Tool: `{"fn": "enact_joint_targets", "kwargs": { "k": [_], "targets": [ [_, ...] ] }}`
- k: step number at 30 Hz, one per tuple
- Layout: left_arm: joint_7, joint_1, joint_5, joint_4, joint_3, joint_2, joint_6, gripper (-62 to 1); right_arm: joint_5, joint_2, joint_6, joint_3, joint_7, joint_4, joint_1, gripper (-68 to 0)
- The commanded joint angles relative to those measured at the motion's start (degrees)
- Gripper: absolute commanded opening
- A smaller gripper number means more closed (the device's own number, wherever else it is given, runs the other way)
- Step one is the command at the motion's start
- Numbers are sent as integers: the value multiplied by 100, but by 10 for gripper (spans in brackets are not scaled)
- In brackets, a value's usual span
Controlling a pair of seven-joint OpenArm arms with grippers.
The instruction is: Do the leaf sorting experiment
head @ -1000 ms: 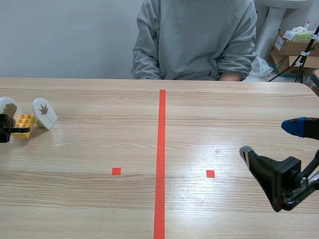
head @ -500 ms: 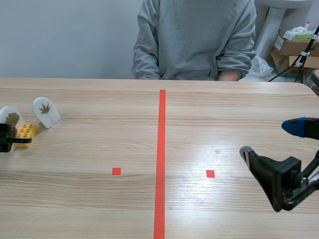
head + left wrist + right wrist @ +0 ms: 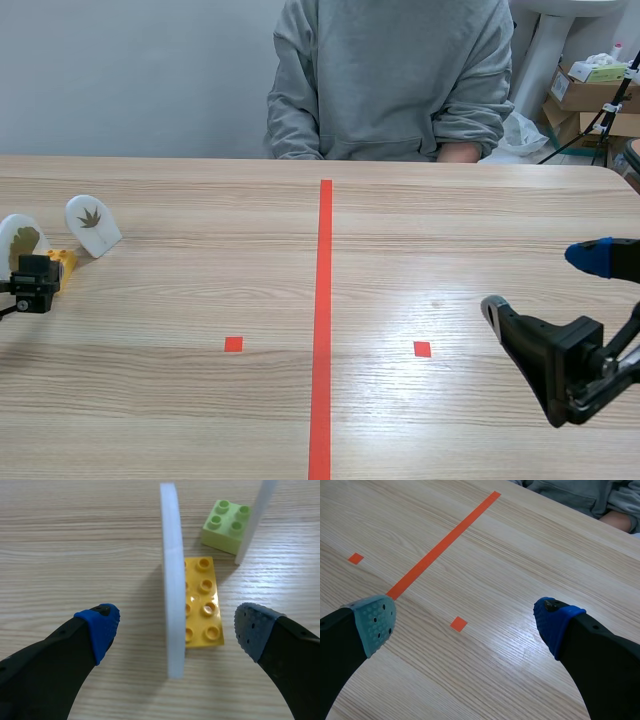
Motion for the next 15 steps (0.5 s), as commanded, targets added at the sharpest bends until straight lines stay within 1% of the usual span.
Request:
{"fn": "enact_joint_targets", "kwargs": {
  "k": [1,6,8,10,11,13,15],
  "targets": [
    [-20,291,-61,564,-15,-195,-48,-112,44,15,-22,42,24,76,50,-111],
    [203,1427,-70,2083,-15,-326,-92,-112,44,15,-22,42,22,76,50,-111],
    [256,1989,-205,2793,-15,-374,-94,-112,44,15,-22,42,15,76,50,-111],
    [315,2588,-269,3585,-15,-385,-96,-112,44,15,-22,42,7,76,50,-111],
    [385,2894,-385,4004,-13,-382,-125,-112,44,15,-22,42,7,76,50,-111],
    [503,3508,-629,4843,28,-380,-286,-112,44,15,-22,42,4,76,50,-111],
    [586,4103,-688,5641,138,-380,-358,-112,44,15,-22,42,7,76,50,-111]
  ]
}}
